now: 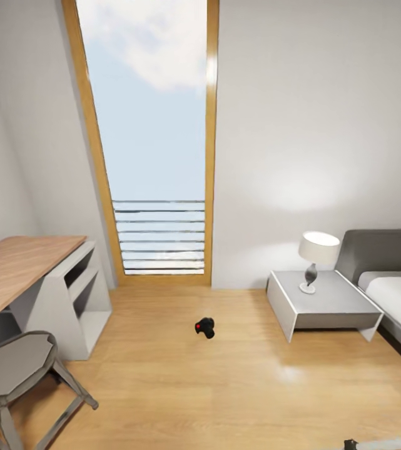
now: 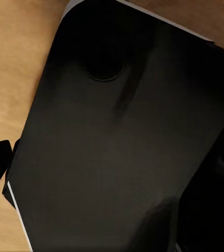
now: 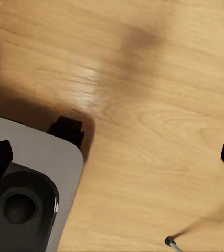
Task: Attach the digital camera to the camera tripod in the bedroom.
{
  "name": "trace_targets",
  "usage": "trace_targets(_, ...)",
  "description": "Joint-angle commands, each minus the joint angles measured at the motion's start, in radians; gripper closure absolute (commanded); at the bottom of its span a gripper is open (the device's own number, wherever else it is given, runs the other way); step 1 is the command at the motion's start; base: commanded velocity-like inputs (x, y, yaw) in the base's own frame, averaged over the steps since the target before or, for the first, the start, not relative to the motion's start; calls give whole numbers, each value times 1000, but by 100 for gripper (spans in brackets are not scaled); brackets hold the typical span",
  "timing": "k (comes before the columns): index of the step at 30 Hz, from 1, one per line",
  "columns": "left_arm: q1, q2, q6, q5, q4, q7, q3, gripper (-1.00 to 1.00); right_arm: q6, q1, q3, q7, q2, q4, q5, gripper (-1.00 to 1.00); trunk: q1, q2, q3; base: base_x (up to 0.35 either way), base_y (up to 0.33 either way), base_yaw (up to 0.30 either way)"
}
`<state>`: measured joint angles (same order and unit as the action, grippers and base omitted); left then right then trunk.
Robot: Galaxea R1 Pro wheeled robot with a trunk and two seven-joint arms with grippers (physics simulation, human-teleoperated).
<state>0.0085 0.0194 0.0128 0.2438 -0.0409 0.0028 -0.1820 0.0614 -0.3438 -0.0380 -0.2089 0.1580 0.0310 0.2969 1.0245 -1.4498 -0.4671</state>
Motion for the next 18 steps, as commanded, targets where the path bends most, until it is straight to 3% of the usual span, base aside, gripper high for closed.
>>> trace_targets(1, 1, 0, 1, 2, -2, 0, -7, -100, 1, -1, -3, -3, 0, 1, 2, -100, 1, 0, -1, 331, 80, 0)
trace_targets(18, 1, 1, 1, 2, -2, 0, -7, -100, -11, -1, -3, -1, -3, 2, 2, -100, 1, 0, -1, 331, 80, -7)
